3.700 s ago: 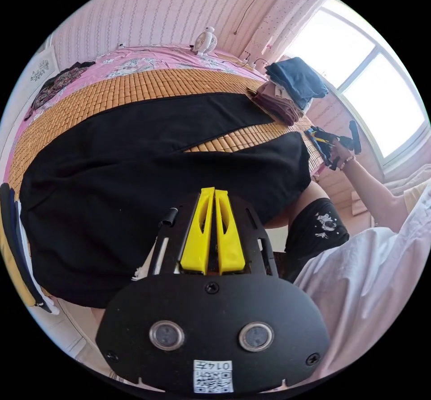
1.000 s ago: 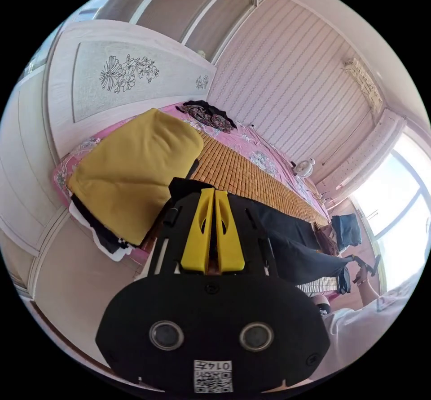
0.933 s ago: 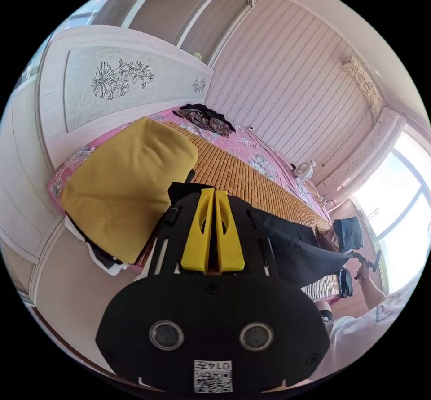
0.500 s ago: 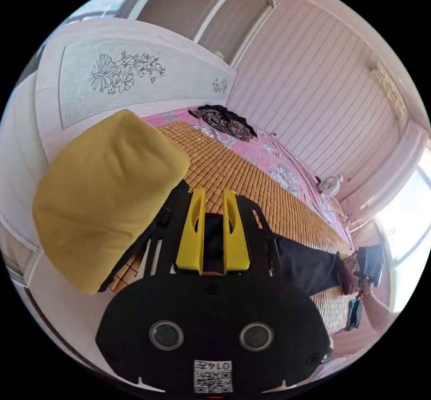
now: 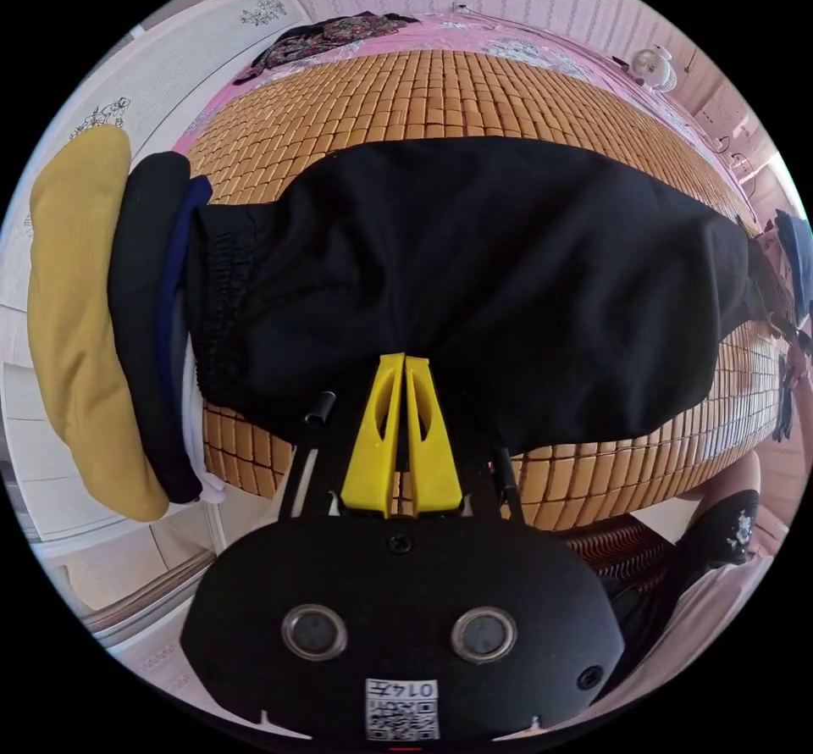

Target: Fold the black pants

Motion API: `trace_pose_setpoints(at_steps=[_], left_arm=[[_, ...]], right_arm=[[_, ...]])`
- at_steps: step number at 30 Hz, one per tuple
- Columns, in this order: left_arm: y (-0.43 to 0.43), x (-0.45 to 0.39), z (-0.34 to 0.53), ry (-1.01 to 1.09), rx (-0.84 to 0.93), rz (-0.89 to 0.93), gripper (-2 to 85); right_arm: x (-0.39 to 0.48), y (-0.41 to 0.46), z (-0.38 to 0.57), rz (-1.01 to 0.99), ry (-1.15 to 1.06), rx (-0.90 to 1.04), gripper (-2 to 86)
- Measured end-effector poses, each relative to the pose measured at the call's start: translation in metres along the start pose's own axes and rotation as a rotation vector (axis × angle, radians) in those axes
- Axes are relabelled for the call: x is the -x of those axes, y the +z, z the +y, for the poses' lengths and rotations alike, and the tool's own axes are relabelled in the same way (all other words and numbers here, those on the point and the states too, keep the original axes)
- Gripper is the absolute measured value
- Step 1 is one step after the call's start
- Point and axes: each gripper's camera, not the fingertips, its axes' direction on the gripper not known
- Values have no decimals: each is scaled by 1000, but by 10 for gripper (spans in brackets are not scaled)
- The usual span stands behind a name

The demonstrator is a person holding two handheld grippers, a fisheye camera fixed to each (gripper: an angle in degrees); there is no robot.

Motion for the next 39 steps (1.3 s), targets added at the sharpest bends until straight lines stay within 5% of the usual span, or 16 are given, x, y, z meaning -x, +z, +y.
trace_pose_setpoints(at_steps=[7, 13, 21, 24, 28, 32, 39], left_arm=[[5, -2, 21, -35, 12, 73, -10], [-41, -54, 63, 93, -204, 157, -8], [-49, -204, 82, 388, -249, 504, 32], [-40, -252, 81, 473, -213, 561, 38], [-44, -291, 78, 588, -204, 606, 41], [-44, -326, 76, 730, -151, 662, 50], [-31, -360, 73, 795, -89, 690, 58]], right_arm=[[-66, -46, 141, -82, 93, -34, 0], [-108, -63, 217, -69, 299, -37, 63], [-93, -40, 170, -227, 268, -110, 82], [-90, -24, 145, -169, 243, 28, 29], [-92, -79, 134, -217, 163, -72, 1], [-128, -128, 170, -353, 245, -157, 10], [-180, -76, 235, -359, 420, -23, 60]])
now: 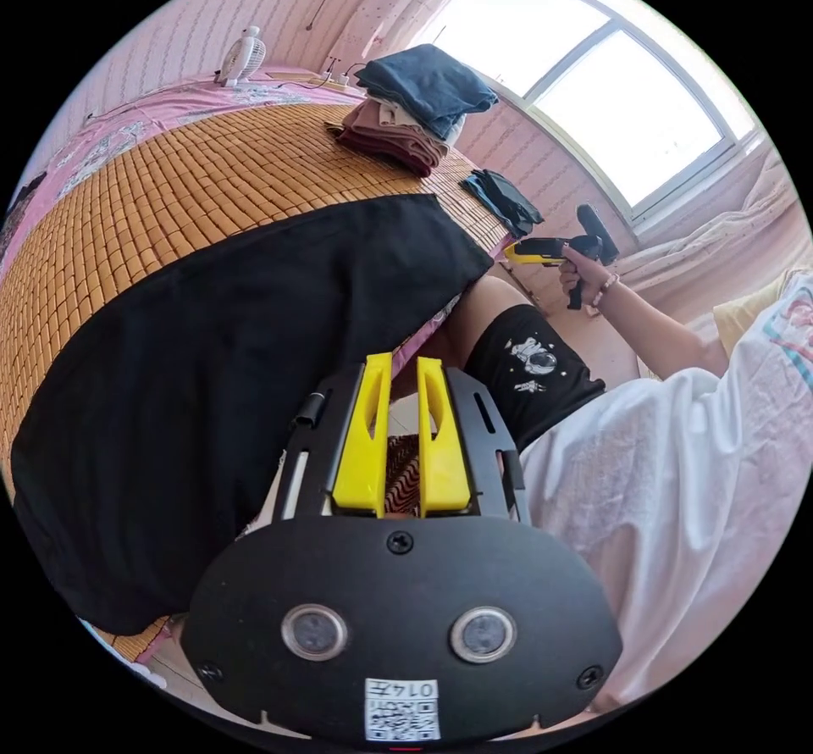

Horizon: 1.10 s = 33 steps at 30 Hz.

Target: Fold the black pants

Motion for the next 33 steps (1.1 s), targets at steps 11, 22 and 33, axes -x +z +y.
trace_pose_setpoints(at_steps=[11, 22, 33], left_arm=[[11, 37, -37, -16, 65, -227, 62], [66, 84, -142, 74, 168, -427, 83], [88, 88, -142, 90, 236, -371, -8]], right_arm=[[51, 20, -55, 159, -241, -106, 77], [61, 77, -132, 298, -259, -60, 68], [50, 50, -123, 235, -338, -124, -9]])
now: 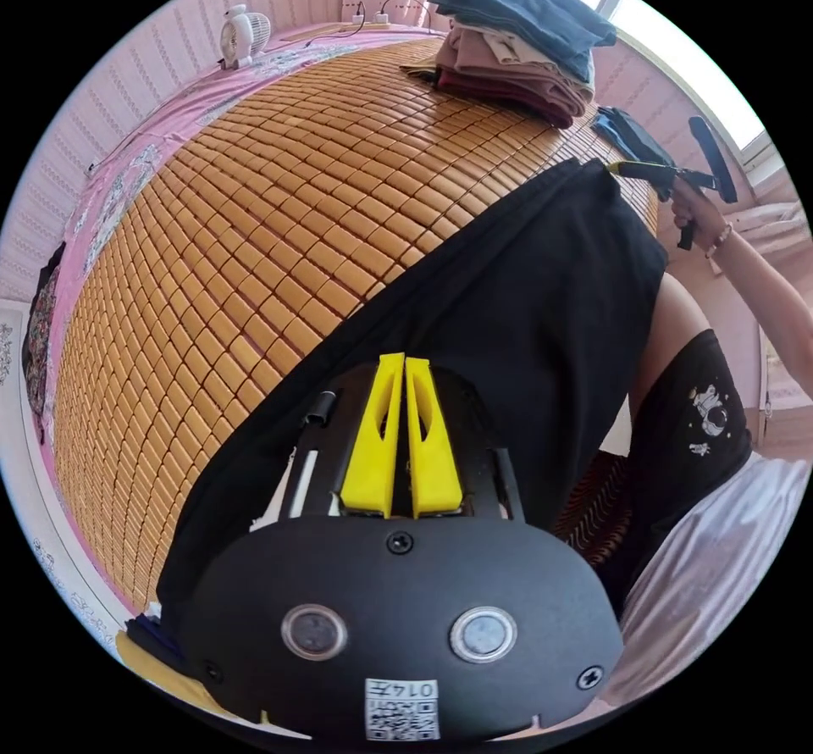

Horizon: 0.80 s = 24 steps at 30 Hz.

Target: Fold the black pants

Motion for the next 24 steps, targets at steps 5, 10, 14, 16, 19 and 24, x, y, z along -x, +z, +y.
trace_pose_setpoints(at_steps=[5, 10, 14, 16, 19, 24], left_arm=[[-62, -1, 24, 21, -128, 9, -9], [-96, 16, 27, -26, -231, -26, -7], [-46, 61, 7, -203, -123, 59, 20], [-29, 72, 7, -244, -56, 49, 33], [-38, 70, 22, -273, -118, 23, 37], [-61, 21, 68, -147, -167, 74, 36]], right_arm=[[-11, -14, 0, -71, -52, -1, -9], [-18, -12, -16, -168, 26, -45, -4], [-39, 14, -19, -213, 179, 66, 23], [-50, 4, -6, -198, 197, 50, 37], [-67, -18, 32, -173, 210, -2, 59], [-91, -5, 86, -290, 323, 88, 124]])
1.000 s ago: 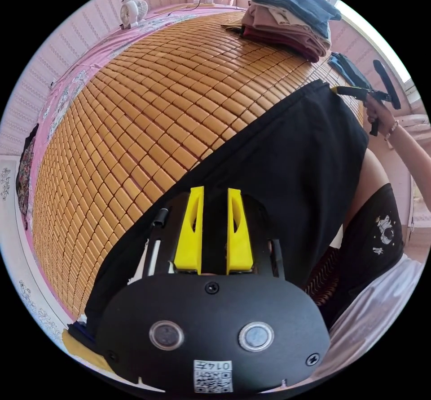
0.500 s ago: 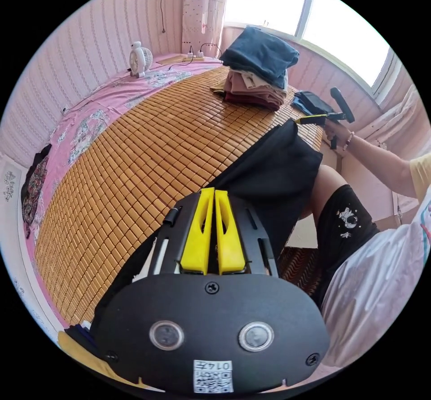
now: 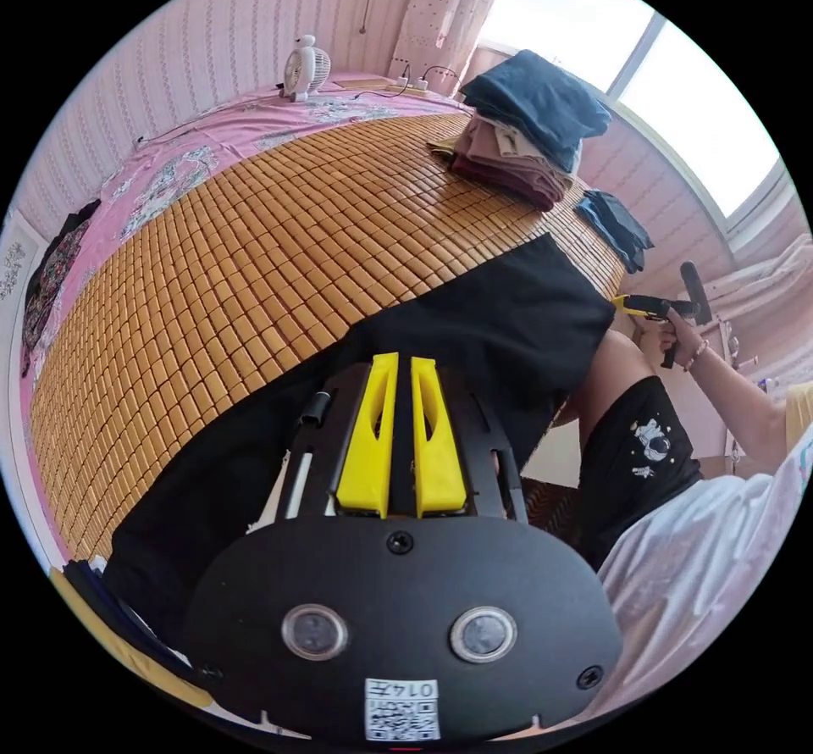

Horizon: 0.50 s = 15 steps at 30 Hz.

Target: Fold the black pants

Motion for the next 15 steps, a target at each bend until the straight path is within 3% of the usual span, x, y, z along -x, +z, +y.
trace_pose_setpoints(at_steps=[3, 5, 10, 15], left_arm=[[12, -19, 34, 31, 75, 6, 33], [20, -22, 53, 11, 114, 1, 28], [41, -5, 86, -117, 224, -21, 5], [32, 12, 97, -212, 175, 101, -5]], right_arm=[[-13, 15, 7, -141, 93, 52, 121], [-6, 26, 6, -194, 75, 108, 65], [32, 17, 2, -63, -40, 66, 18], [86, -14, -12, -55, -256, -76, 14]])
